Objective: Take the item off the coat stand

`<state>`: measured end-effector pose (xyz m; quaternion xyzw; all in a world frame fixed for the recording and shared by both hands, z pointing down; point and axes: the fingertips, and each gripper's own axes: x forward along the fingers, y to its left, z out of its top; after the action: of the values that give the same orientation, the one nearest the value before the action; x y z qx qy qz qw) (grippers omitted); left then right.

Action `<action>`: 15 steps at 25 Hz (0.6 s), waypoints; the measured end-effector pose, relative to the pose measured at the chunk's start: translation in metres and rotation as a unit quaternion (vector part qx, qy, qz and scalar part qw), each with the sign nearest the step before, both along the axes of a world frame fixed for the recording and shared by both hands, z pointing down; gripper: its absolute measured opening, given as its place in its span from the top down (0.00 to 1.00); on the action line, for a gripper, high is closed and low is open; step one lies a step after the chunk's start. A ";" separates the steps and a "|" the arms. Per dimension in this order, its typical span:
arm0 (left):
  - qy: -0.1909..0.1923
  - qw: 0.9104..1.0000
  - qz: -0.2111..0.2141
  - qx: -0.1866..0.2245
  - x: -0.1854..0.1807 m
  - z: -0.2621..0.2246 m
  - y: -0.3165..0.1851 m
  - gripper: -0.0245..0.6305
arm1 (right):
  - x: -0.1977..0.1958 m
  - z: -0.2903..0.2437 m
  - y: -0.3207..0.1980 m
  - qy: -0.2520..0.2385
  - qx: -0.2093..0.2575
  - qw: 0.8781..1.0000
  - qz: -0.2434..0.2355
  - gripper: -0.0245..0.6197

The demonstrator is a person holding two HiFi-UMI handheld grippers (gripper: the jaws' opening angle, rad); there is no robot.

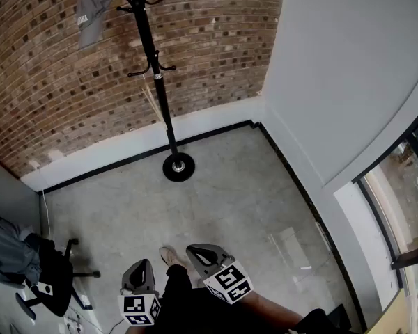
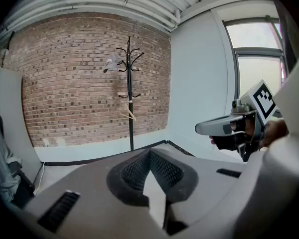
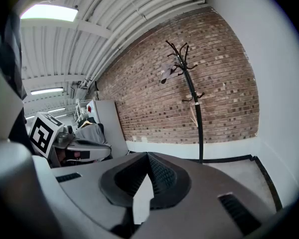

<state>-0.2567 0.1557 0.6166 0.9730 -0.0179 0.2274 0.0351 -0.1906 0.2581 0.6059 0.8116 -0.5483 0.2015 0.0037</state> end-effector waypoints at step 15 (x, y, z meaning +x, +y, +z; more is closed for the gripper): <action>0.031 0.999 0.011 -0.021 0.161 -0.037 -0.146 0.90 | 0.141 -0.038 -0.159 -0.001 -0.020 1.000 -0.006 0.94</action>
<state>-0.0957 0.0099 0.5799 0.9787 -0.0013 0.1983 0.0537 -0.0492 0.0989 0.5681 0.8077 -0.5493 0.2133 0.0202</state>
